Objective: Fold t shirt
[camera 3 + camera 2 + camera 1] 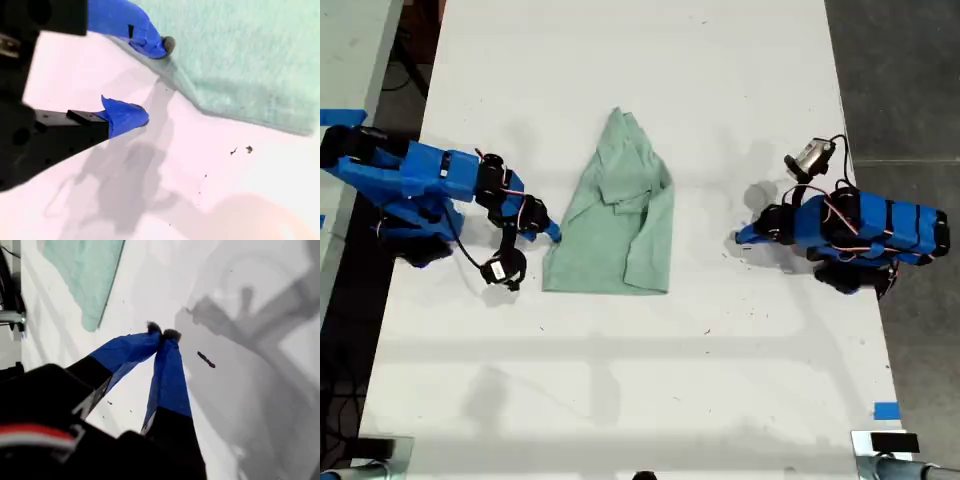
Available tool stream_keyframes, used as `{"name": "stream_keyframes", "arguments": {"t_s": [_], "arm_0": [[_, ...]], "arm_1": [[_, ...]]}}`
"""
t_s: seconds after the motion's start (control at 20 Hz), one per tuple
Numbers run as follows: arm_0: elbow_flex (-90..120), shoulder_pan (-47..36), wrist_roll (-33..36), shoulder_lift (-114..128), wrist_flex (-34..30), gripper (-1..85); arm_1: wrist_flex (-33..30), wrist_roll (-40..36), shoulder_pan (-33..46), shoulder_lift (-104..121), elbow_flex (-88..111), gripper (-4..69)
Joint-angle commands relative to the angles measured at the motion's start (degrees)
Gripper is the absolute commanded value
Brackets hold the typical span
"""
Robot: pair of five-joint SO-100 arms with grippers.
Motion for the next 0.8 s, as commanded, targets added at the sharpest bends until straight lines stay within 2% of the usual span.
{"name": "stream_keyframes", "arguments": {"t_s": [0.0, 0.15, 0.35, 0.4, 0.55, 0.75], "arm_0": [[-1.76, 1.58, -3.34, 5.1, -2.37, 16.3], [-1.49, 1.05, -2.29, 1.41, -2.99, 16.2], [-10.9, 0.79, 0.7, -19.6, -3.25, 16.4], [-14.5, 0.7, 1.23, -23.99, -0.97, 1.2], [-18.63, 0.35, 0.53, -21.8, 4.22, -0.2], [-34.54, -0.79, 1.32, -18.63, 17.23, -0.2]], "arm_1": [[0.88, -1.41, -0.09, 0.88, 3.16, 1.7], [0.88, -1.49, -0.09, 0.88, 3.16, 1.7], [0.88, -1.49, -0.18, 0.88, 3.16, 1.7], [0.88, -1.49, -0.18, 0.88, 3.16, 1.7], [0.88, -1.49, -0.18, 0.88, 3.16, 1.7], [0.88, -1.58, -0.18, 0.88, 3.16, 1.7]]}}
